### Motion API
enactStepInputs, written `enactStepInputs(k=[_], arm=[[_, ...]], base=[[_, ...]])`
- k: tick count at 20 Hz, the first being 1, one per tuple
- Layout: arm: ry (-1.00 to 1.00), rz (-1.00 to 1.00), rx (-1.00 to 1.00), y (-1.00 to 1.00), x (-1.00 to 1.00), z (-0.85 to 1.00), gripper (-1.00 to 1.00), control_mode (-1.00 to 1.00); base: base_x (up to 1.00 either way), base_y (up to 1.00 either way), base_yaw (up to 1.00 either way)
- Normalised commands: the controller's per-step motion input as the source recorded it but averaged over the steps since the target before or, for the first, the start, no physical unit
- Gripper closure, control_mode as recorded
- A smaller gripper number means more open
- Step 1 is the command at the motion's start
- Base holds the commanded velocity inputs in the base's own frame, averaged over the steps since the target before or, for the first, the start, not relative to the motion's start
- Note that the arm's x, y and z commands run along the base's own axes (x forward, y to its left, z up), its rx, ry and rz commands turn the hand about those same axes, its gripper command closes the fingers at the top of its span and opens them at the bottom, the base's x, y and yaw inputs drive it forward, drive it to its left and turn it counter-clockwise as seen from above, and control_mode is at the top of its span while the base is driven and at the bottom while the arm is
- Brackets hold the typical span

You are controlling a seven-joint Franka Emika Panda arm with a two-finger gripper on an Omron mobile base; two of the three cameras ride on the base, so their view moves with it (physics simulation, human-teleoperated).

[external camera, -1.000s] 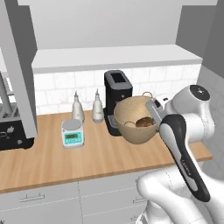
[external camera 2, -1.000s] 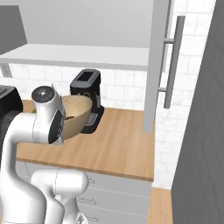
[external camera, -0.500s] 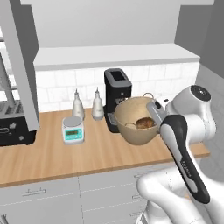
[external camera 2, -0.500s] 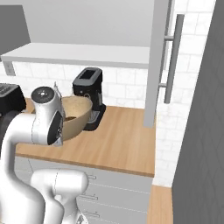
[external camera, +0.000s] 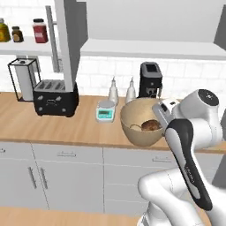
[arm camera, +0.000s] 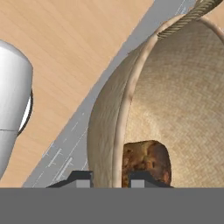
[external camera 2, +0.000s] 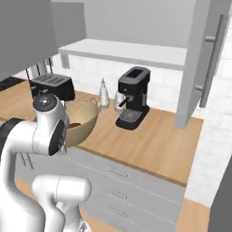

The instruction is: Open the cabinet, pick up the bread from the cabinet and place it in the basket. Then move the basket to the dining counter.

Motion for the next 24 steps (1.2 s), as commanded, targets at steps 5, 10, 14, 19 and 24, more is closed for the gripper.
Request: enactStepInputs(k=[5, 10, 14, 19, 24], arm=[[0.0, 0.0, 0.0, 0.0, 0.0, 0.0, 1.0, 1.0], [0.0, 0.0, 0.0, 0.0, 0.0, 0.0, 1.0, 1.0], [0.0, 0.0, 0.0, 0.0, 0.0, 0.0, 1.0, 1.0], [0.0, 0.0, 0.0, 0.0, 0.0, 0.0, 1.0, 1.0], [0.0, 0.0, 0.0, 0.0, 0.0, 0.0, 1.0, 1.0]], base=[[-0.15, 0.01, 1.0], [-0.21, 0.0, 1.0], [-0.14, 0.0, 1.0], [-0.06, 0.0, 0.99], [0.0, 0.43, 0.32]])
